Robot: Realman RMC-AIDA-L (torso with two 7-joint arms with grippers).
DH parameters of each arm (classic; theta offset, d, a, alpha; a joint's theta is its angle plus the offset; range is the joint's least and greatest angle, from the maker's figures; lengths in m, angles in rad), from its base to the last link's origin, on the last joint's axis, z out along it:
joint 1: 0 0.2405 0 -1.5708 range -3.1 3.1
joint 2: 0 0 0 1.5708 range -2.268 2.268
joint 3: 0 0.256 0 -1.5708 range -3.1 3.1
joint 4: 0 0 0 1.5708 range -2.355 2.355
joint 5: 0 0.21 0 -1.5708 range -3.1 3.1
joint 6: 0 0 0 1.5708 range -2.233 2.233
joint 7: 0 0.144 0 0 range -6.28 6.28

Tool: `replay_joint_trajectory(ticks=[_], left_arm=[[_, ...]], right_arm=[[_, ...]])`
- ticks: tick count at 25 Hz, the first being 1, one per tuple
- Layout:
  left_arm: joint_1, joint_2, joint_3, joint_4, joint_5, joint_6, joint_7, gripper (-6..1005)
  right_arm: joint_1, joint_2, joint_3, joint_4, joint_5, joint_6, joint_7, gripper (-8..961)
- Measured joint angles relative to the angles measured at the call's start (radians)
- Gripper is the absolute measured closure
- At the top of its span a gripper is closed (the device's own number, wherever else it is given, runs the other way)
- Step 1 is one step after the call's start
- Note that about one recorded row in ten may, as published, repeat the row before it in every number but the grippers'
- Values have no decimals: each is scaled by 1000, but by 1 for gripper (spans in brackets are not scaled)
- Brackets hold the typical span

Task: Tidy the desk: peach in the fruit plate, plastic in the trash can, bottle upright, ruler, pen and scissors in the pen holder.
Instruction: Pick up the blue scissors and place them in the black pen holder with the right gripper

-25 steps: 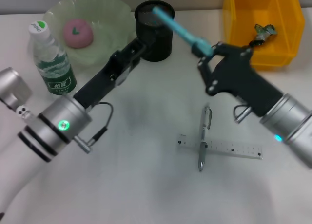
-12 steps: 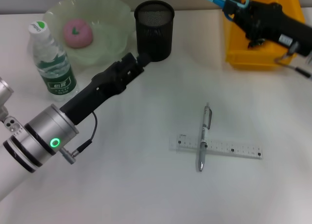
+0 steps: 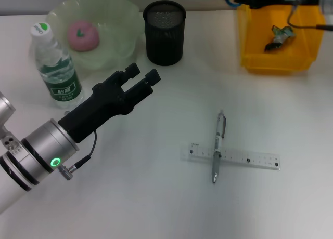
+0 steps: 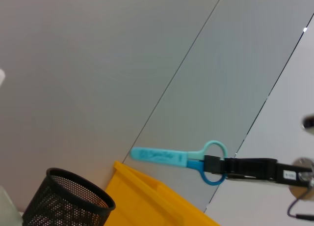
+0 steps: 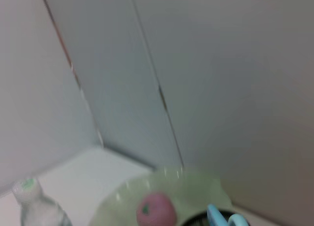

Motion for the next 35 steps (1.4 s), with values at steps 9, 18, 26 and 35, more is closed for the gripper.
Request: replay_joint_trajectory(ticks=[9,18,26,35], left_arm=[[4,0,0,2,0,-1,10,273],[5,0,0,2,0,-1,16,273],[25,0,-9,-11,1,6,56,273],[22,-2,-12,-19,-6,10,60,274]], right_arm=[[206,15,-83,1,-343,109,233,857],[326,51,-175,21,-541,186,385,852],[341,78,-181,28,-590,244,396,848],[346,81,-179,19,-585,257,389,844]])
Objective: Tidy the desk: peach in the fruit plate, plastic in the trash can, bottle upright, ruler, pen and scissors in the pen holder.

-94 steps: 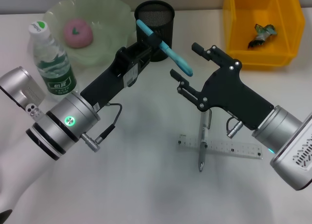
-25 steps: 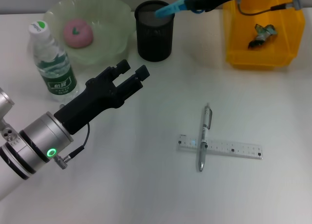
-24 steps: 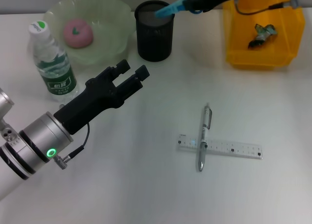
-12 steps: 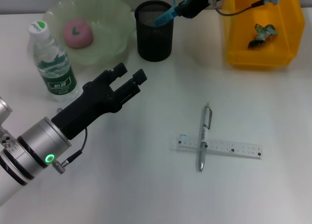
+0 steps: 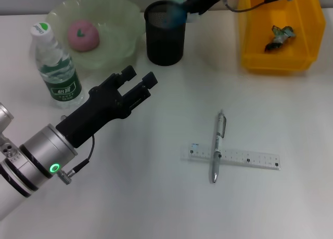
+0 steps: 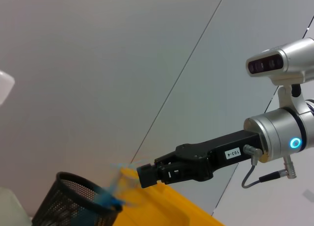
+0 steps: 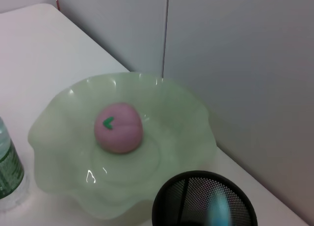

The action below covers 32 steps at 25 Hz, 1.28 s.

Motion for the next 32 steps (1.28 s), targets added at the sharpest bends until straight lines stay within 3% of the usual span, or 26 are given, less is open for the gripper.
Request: replay_joint_trajectory(ticks=[9,14,18,20,22,23,24,25,29,30,32], left_arm=[[-7,0,-6,-4,-2,0,-2,273],[-6,0,-6,6,3,0,-8,274],[3,6,16,39,12,3,-17,274],[14,8,43,87,27,13,-43,274],[24,9,67,128,43,22,-62,274],[24,9,67,128,43,22,-62,274],[53,13,139,238,87,56,-101,273],[64,15,167,273,94,64,-112,273],[74,16,190,302,98,68,-123,273],[97,20,272,381,99,66,-165,273],[104,23,302,410,99,61,-187,273]], right_arm=[[-7,19,1,-41,4,9,-15,608],[-87,25,-1,-149,115,-52,-37,503],[-193,22,3,-275,248,-203,-52,419],[-249,16,5,-339,307,-311,-54,301],[-293,10,6,-396,334,-419,-54,294],[-306,8,6,-412,337,-463,-54,290],[-318,7,6,-424,337,-511,-54,286],[-324,5,6,-428,336,-548,-52,282],[-337,2,-11,-427,310,-669,-51,267],[-337,5,-22,-425,287,-682,-51,264],[-338,18,-39,-423,236,-685,-59,240]])
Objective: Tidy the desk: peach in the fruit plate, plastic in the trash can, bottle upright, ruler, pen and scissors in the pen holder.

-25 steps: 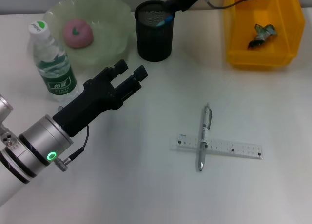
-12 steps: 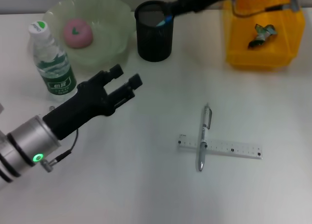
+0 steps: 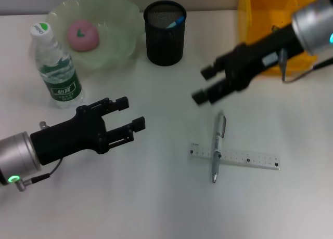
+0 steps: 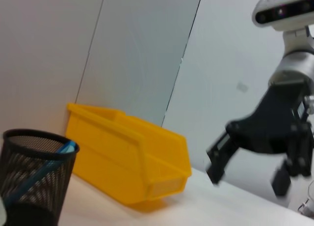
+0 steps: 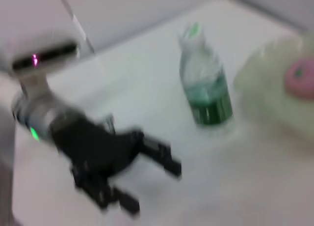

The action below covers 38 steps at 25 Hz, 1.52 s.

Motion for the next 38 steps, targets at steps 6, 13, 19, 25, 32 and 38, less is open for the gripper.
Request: replay_joint_trajectory(ticks=[6,13,19,25,32,38], left_arm=[[15,14,14,34,0,-6,-31,273],[16,21,43,37,1,-8,-43,273],[16,19,43,38,2,-8,-44,274],[17,18,43,39,2,-9,-45,274],[20,19,41,39,2,-9,-45,273],[19,19,39,39,2,-10,-45,273]], right_arm=[[2,24,-52,34,-82,5,-72,140],[-1,32,-150,57,-85,26,-141,165],[-14,46,-257,81,-85,102,-185,185],[-27,51,-363,107,-80,195,-222,206],[-35,57,-418,132,-54,259,-252,230],[-35,58,-472,140,-36,293,-260,251]])
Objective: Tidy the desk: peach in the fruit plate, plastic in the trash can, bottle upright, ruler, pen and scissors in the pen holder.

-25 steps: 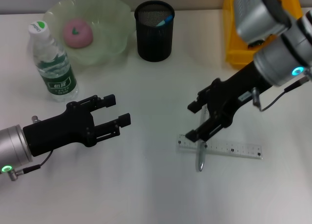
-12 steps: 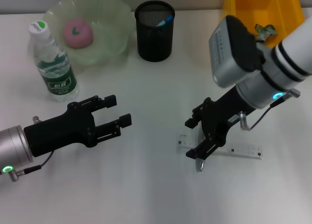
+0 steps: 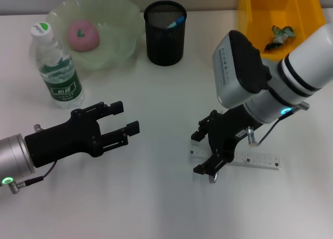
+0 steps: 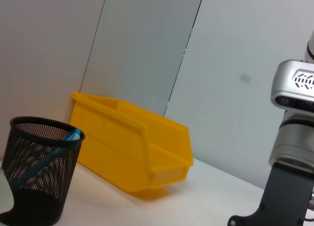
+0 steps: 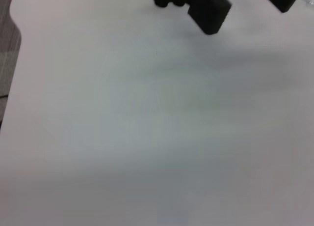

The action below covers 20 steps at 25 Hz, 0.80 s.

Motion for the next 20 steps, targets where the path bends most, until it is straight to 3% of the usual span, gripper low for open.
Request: replay_joint_trajectory(ticks=[12,20], left_arm=[[-4,-1,0,0,0,-1,1,273],[-2,-2,-3,0,0,-1,1,274]], right_arm=[[-7,-2,2,-2,21,27,3,292],[-8,-4,6,-8,26,23,7,579]])
